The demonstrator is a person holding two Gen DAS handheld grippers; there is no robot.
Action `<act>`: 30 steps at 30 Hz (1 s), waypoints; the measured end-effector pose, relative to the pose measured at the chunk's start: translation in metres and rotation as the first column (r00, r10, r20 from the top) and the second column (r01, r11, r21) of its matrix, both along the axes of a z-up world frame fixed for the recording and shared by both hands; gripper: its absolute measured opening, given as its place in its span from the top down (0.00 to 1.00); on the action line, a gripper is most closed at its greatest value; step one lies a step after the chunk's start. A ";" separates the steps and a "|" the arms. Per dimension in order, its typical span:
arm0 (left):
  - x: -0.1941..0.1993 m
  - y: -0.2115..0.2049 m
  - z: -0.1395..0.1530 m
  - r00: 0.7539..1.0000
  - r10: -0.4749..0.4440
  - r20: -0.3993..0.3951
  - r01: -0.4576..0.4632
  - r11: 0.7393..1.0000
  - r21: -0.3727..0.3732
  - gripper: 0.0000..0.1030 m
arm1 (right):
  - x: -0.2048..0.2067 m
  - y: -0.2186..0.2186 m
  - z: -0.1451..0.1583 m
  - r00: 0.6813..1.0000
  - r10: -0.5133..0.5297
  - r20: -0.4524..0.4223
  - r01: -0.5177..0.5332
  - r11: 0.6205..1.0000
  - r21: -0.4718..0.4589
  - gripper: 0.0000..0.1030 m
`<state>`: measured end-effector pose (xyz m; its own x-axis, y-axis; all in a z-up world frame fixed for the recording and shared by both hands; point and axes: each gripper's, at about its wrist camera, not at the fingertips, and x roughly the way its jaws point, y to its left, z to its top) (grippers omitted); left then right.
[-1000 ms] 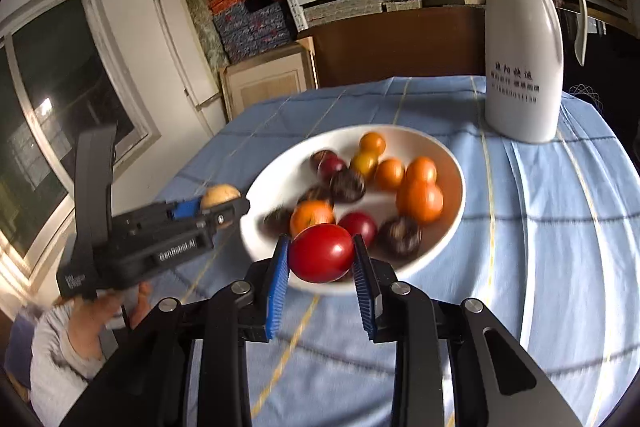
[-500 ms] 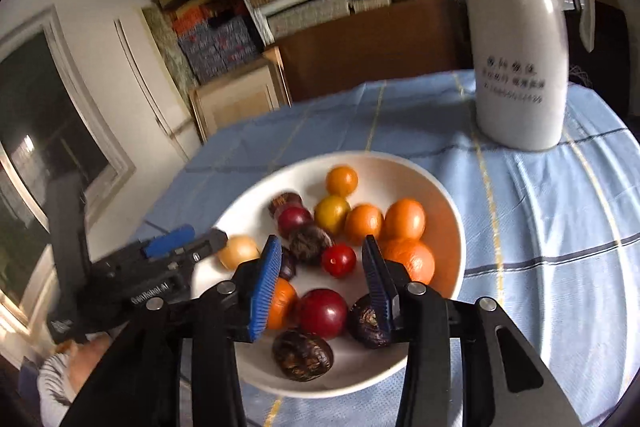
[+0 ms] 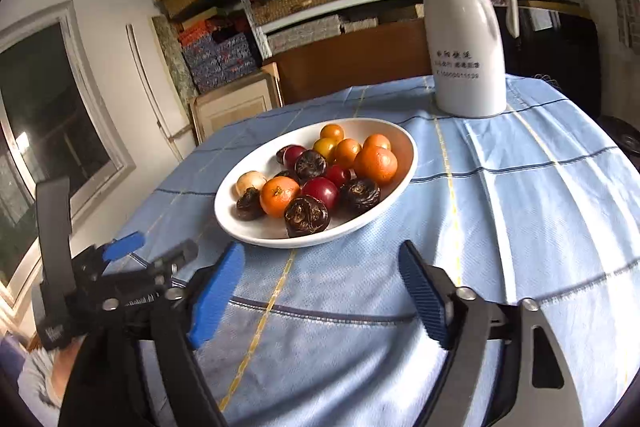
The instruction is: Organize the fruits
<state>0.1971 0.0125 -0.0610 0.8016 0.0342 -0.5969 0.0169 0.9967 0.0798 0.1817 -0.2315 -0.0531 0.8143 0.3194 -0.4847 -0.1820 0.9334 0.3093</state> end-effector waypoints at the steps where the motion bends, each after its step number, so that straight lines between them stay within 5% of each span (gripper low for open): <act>1: -0.009 -0.003 0.001 1.000 0.003 0.017 -0.003 1.000 0.013 0.05 | -0.005 -0.002 0.002 1.000 -0.017 0.023 0.016 1.000 0.007 0.14; 7: -0.040 -0.018 0.016 0.991 0.011 0.132 -0.020 0.998 0.064 0.05 | -0.011 -0.018 0.004 0.995 -0.085 0.049 0.081 0.994 0.066 0.06; 11: -0.047 -0.017 0.024 0.988 -0.029 0.150 0.026 0.999 0.021 0.05 | -0.005 -0.024 0.001 0.997 -0.077 0.004 0.076 0.991 0.109 0.06; 30: -0.059 -0.015 0.034 0.985 -0.062 0.163 0.071 0.996 -0.051 0.05 | -0.010 0.005 0.002 0.999 -0.040 0.005 0.040 0.998 -0.041 0.04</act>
<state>0.1384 -0.0029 -0.0271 0.8868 -0.0520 -0.4592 0.0745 0.9967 0.0310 0.1717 -0.2270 -0.0516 0.8281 0.2667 -0.4931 -0.1455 0.9517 0.2703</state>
